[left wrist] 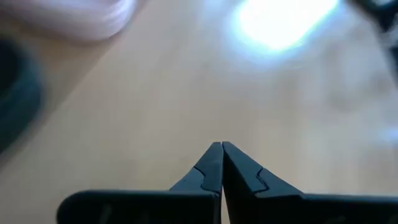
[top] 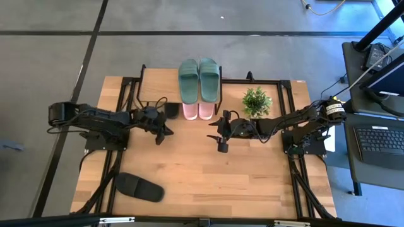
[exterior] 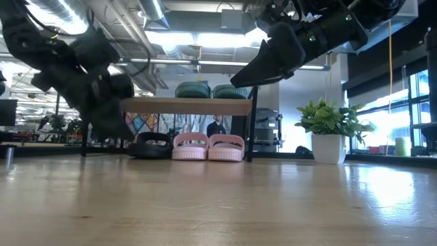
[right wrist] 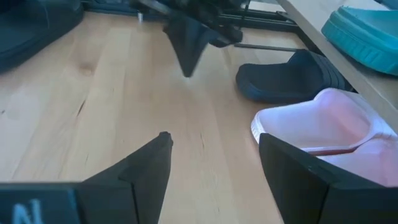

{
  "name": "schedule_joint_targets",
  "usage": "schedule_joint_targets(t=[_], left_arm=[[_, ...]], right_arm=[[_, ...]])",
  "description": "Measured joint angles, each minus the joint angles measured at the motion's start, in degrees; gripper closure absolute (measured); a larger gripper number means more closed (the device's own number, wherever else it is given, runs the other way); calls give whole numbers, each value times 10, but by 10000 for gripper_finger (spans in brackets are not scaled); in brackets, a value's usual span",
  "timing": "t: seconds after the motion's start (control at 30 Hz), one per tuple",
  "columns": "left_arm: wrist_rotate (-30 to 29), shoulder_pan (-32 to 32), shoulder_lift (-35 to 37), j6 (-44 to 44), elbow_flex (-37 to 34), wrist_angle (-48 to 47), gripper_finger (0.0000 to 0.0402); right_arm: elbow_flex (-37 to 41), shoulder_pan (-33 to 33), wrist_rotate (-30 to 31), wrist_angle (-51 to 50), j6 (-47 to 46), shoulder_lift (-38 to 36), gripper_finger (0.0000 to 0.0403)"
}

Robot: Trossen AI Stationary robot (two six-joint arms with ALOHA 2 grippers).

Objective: Pick and place slides into the shelf
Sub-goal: Put the black slide under the shelf

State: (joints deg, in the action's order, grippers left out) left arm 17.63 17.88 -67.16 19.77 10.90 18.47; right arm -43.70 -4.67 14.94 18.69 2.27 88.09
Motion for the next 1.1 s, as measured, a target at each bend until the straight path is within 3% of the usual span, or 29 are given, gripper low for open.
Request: schedule_joint_targets(t=[0.13, 0.27, 0.43, 0.63, 0.73, 0.83, 1.1], left_arm=[[-25, -55, 56, 7, 0, -1, 401], [-99, -130, 118, 16, 10, -21, 401], [-266, -249, 161, 28, 96, -185, 401], [-457, -382, 142, 89, 241, -400, 401], [-468, -427, 131, 118, 274, -399, 401], [-441, -455, 125, 127, 288, -384, 401], [-436, -465, 126, 127, 303, -291, 401]], right_arm=[[0, 0, 0, 3, -3, 0, 161], [0, 0, 0, 9, -3, 0, 161], [0, 0, 0, 10, -3, 0, 161], [0, 0, 0, 11, 5, 0, 161], [0, 0, 0, 13, 10, 0, 161], [0, 0, 0, 12, 10, 0, 161], [0, 0, 0, -6, 10, 0, 161]])
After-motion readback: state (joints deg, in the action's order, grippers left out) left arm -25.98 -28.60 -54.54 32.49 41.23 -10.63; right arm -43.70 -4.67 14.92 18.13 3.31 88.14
